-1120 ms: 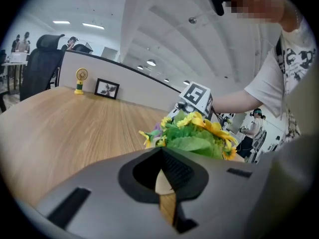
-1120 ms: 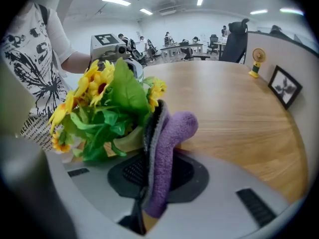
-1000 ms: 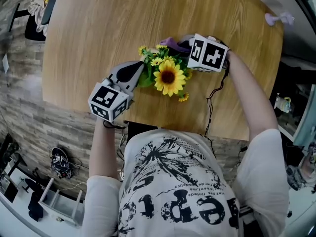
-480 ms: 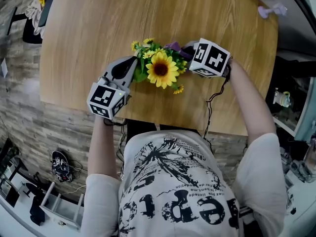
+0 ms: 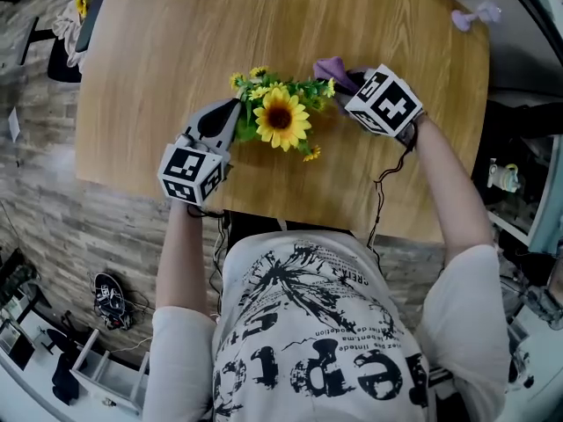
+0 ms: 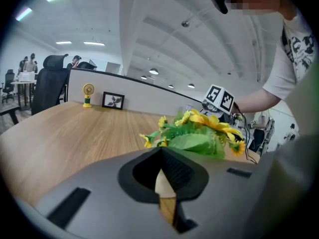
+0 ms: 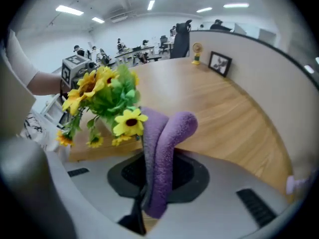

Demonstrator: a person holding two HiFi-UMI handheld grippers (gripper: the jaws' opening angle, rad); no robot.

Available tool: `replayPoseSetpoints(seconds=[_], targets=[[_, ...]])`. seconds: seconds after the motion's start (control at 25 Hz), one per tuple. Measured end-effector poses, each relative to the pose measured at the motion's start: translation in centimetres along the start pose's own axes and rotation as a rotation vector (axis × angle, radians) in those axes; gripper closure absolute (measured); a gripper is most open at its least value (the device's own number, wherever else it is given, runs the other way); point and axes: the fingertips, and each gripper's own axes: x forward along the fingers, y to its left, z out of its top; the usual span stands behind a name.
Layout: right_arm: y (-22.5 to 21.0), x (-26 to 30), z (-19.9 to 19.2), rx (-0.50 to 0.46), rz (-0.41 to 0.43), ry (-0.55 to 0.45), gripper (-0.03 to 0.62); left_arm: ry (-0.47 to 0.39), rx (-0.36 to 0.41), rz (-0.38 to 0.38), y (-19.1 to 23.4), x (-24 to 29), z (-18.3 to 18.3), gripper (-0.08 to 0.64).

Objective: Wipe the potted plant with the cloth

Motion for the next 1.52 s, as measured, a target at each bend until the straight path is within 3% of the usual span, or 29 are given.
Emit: replayPoseSetpoints(seconds=[0.12, 0.2, 0.32, 0.44, 0.56, 0.68, 0.96, 1.2, 1.52], targets=[[-2.7, -3.0, 2.8, -0.009, -0.198, -0.159, 0.517, -0.010, -0.001, 0.027, 0.0, 0.0, -0.1, 0.557], [-3.4, -5.2, 5.0, -0.015, -0.284, -0.274, 0.517, -0.025, -0.001, 0.038, -0.1, 0.0, -0.1, 0.557], [-3.3, -7.8, 7.5, 0.036, -0.335, -0.406, 0.517, -0.047, -0.026, 0.035, 0.1, 0.0, 0.0, 0.557], [-2.5, -9.5, 9.6, 0.064, -0.383, -0.491, 0.517, -0.020, 0.008, 0.013, 0.0, 0.2, -0.2, 0.557], [-1.1, -11.2, 11.9, 0.084, -0.445, -0.583, 0.517, 0.014, 0.072, -0.062, -0.2, 0.2, 0.2, 0.557], [0.5, -12.5, 14.2, 0.122, -0.491, -0.645, 0.517, -0.025, 0.135, -0.156, 0.1, -0.7, 2.2, 0.557], [5.4, -12.4, 17.6, 0.249, -0.640, -0.664, 0.517, -0.152, 0.212, -0.313, 3.3, -4.8, 8.9, 0.557], [10.0, -7.0, 20.3, 0.429, -0.593, -0.624, 0.517, -0.164, 0.298, -0.354, 6.2, -7.8, 10.4, 0.557], [11.9, 1.3, 22.4, 0.587, -0.560, -0.568, 0.517, -0.129, 0.312, -0.409, 10.4, -10.3, 8.3, 0.557]])
